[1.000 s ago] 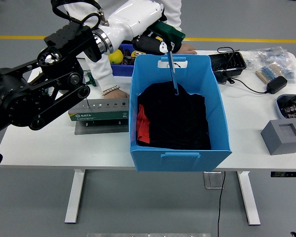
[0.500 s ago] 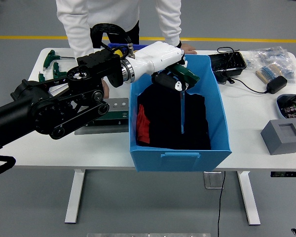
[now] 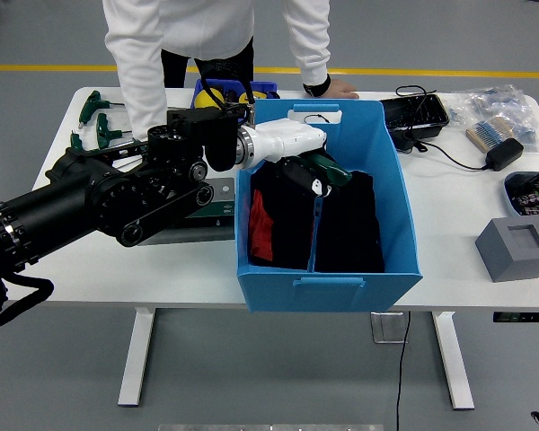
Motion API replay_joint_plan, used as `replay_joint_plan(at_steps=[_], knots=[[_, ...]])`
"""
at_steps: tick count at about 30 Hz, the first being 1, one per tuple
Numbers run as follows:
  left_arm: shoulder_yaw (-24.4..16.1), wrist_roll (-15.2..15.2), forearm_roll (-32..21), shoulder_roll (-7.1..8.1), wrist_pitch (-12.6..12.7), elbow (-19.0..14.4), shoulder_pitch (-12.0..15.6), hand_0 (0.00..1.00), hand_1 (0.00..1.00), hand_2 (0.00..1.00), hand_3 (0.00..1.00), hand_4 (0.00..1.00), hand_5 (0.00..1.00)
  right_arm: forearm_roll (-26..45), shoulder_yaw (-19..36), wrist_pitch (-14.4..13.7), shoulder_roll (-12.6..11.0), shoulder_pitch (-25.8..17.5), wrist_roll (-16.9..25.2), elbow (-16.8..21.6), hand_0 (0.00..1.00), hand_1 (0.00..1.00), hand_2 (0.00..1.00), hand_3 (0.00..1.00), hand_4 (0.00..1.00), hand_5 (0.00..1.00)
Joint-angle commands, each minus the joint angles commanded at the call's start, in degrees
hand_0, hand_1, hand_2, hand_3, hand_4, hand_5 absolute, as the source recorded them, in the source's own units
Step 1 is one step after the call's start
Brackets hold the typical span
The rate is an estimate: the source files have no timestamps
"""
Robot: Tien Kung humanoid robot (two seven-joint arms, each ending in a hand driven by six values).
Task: Lift tool from toolbox,place it in box,lift tool from toolbox,place it in box
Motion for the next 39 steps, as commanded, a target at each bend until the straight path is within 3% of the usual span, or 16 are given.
replay_joint_plan(at_steps=[3, 4, 9, 10, 16, 17, 22, 23, 28, 35, 39], knots=[[0.78, 0.01, 0.08, -1.00, -0.01, 1.14, -0.03, 0.129, 0.002, 0.040, 0.072, 0.810, 0.781, -0.24, 0.00, 0.04, 0.00, 0.11, -0.06, 0.00, 0.651, 0.633, 0.691, 0.550, 0.781, 0.671], [0.96, -0.03, 0.16, -1.20, 0.10, 1.37, -0.03, 0.197, 0.103, 0.157, 0.278, 0.831, 0.798, -0.27, -0.01, 0.05, -0.01, 0.13, -0.07, -0.01, 0.652, 0.634, 0.691, 0.551, 0.780, 0.669], [1.95, -1.65, 0.74, -2.16, 2.79, 2.89, -0.11, 0.197, 0.103, 0.157, 0.278, 0.831, 0.798, -0.41, -0.07, 0.07, -0.03, 0.23, -0.06, -0.01, 0.652, 0.634, 0.691, 0.551, 0.780, 0.669], [2.06, -2.22, 0.56, -2.37, 3.74, 3.42, -0.10, 0.364, 0.422, 0.538, 0.665, 0.935, 0.877, -0.42, -0.13, 0.09, -0.04, 0.27, -0.05, -0.02, 0.654, 0.634, 0.690, 0.550, 0.780, 0.668], [2.21, -6.09, -0.61, -3.04, 9.97, 5.62, -0.15, 0.364, 0.422, 0.538, 0.665, 0.935, 0.877, -0.34, -0.41, 0.08, -0.12, 0.39, -0.02, 0.04, 0.654, 0.634, 0.690, 0.550, 0.780, 0.668], [2.30, -6.61, -1.03, -3.13, 10.80, 5.87, -0.13, 0.477, 0.574, 0.682, 0.744, 0.918, 0.844, -0.30, -0.50, 0.07, -0.16, 0.40, 0.00, 0.06, 0.651, 0.634, 0.690, 0.551, 0.780, 0.668], [1.29, -8.31, -1.45, -3.50, 13.49, 6.30, 0.06, 0.477, 0.574, 0.682, 0.744, 0.918, 0.844, -0.60, -0.54, -0.02, -0.32, 0.45, -0.04, 0.12, 0.651, 0.634, 0.690, 0.551, 0.780, 0.668], [0.85, -8.59, -1.44, -3.53, 13.92, 6.23, 0.06, 0.629, 0.699, 0.838, 0.816, 0.946, 0.861, -0.63, -0.56, -0.01, -0.34, 0.48, -0.04, 0.12, 0.648, 0.633, 0.690, 0.550, 0.779, 0.668], [-2.70, -10.09, -0.28, -3.27, 16.91, 3.98, -0.06, 0.659, 0.722, 0.854, 0.831, 0.943, 0.857, -0.46, -0.64, 0.01, -0.40, 0.49, -0.01, 0.11, 0.646, 0.633, 0.690, 0.550, 0.779, 0.668], [-6.23, -9.31, 2.58, -1.95, 17.43, 1.02, 0.85, 0.667, 0.720, 0.853, 0.827, 0.945, 0.857, 0.21, -0.78, 0.02, -0.36, 0.36, 0.14, 0.02, 0.648, 0.630, 0.690, 0.550, 0.779, 0.668], [-9.03, -7.62, 5.46, -0.16, 16.57, -1.36, 2.76, 0.667, 0.720, 0.853, 0.827, 0.945, 0.857, 0.65, -0.90, 0.01, -0.25, 0.13, 0.26, -0.06, 0.648, 0.630, 0.690, 0.550, 0.779, 0.668]])
